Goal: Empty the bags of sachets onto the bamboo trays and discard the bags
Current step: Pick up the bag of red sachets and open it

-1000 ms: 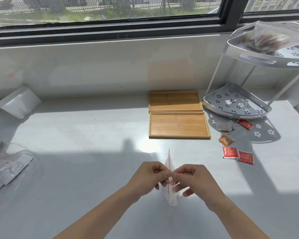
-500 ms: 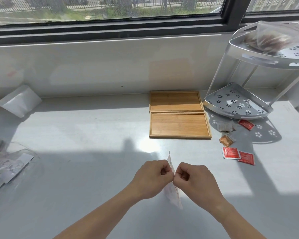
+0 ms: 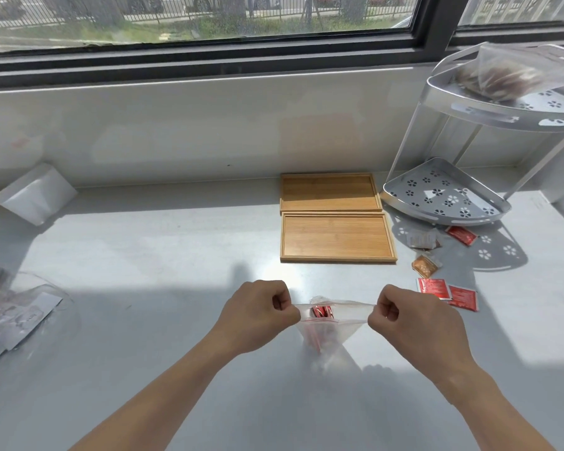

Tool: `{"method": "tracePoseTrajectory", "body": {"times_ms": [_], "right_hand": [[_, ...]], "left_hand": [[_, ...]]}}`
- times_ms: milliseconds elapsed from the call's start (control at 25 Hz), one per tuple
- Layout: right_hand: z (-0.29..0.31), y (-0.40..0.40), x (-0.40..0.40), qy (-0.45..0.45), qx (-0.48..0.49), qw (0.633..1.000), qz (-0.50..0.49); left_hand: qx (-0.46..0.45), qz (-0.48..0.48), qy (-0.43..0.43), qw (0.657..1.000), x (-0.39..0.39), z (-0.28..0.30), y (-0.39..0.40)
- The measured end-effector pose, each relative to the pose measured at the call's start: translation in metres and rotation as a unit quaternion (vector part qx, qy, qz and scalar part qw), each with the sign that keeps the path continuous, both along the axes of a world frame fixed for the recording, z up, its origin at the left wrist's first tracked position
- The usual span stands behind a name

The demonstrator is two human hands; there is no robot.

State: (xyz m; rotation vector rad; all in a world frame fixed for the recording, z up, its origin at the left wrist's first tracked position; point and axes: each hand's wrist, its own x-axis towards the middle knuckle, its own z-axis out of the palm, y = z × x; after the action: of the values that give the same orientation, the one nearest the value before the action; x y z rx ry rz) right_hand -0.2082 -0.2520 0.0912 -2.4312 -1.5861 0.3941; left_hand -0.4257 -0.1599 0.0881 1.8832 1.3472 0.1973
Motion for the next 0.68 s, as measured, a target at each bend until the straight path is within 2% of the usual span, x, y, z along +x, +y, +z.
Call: {"method": "tracePoseTrajectory", "body": {"times_ms": [120,200,280,320,400,480,560,680], "right_hand": [[0.002,0.006,0.002,-0.025,-0.001,1.000,0.000],[0.004,0.010,-0.005,-0.032,0.080,0.996,0.027],[0.009,0.017,-0.020,0.008,0.176,0.980,0.092],[0.012,0.022,-0.027,0.020,0.184,0.974,0.133],[0.015,0.037,-0.039,0.029,0.132,0.971,0.197],[0.013,0.054,-0.046,0.044,0.092,0.972,0.213],[0.010,0.070,-0.050,0.047,0.125,0.967,0.217],[0.010,0.089,-0.052,0.022,0.160,0.962,0.220]], "left_hand": [[-0.095,0.045,-0.068,0.992,0.006,0.004,0.005],[-0.145,0.081,-0.113,0.980,0.011,0.007,0.010],[-0.144,0.098,-0.137,0.975,0.016,0.011,0.016],[-0.139,0.105,-0.147,0.974,0.019,0.013,0.018],[-0.131,0.117,-0.164,0.971,0.020,0.017,0.023],[-0.124,0.127,-0.179,0.968,0.018,0.017,0.028],[-0.120,0.160,-0.221,0.955,0.013,0.013,0.035],[-0.151,0.273,-0.270,0.911,0.003,-0.011,0.046]]}}
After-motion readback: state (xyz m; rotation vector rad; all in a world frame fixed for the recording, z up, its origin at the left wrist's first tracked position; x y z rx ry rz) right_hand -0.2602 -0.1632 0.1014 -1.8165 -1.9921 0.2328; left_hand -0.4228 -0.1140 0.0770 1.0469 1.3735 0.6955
